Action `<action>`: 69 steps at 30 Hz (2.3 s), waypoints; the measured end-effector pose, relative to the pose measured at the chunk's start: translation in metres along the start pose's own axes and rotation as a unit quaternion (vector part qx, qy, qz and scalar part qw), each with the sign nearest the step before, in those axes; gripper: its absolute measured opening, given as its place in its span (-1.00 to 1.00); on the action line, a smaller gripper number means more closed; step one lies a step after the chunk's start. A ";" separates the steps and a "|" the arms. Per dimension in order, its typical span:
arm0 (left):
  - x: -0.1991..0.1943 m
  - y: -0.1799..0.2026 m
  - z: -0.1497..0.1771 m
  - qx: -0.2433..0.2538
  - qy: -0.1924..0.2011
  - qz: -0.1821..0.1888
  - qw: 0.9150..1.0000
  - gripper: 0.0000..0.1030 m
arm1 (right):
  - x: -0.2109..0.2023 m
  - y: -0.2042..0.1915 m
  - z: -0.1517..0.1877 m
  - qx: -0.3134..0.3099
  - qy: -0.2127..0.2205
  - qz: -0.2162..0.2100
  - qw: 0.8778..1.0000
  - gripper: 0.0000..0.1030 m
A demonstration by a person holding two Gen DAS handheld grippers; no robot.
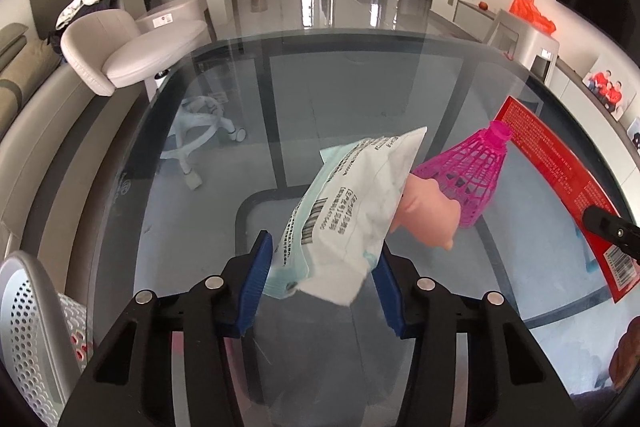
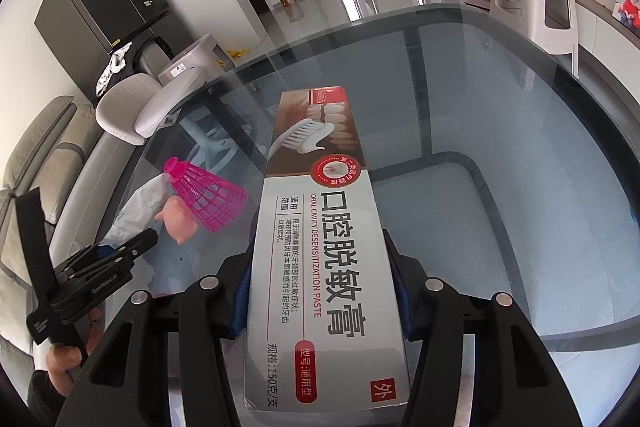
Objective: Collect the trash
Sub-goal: 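Grasp the wet-wipe pack with the left tool while the right tool holds the box, then carry the wipe pack and toothpaste box over the grey basket with both tools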
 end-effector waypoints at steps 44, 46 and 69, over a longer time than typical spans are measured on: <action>-0.187 -0.081 0.095 -0.079 0.080 -0.080 0.990 -0.62 | -0.093 -0.122 0.093 -0.080 0.007 -0.073 0.994 0.02; -0.193 -0.097 0.105 -0.088 0.079 -0.091 0.989 -0.62 | -0.090 -0.145 0.101 -0.095 0.001 -0.083 0.992 0.02; -0.162 -0.244 0.211 -0.181 0.001 -0.144 0.973 -0.62 | 0.017 -0.356 0.202 -0.247 -0.141 -0.156 0.946 0.02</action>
Point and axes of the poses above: each gripper's, at about its wrist camera, not at the fingertips, and x roughly the way its jaws point, y to its right, z to its underside, the point moved 5 cm from there along x, roughly the way its jaws point, and after that the axes turned 9 degrees about x, right-handed, at the moved point
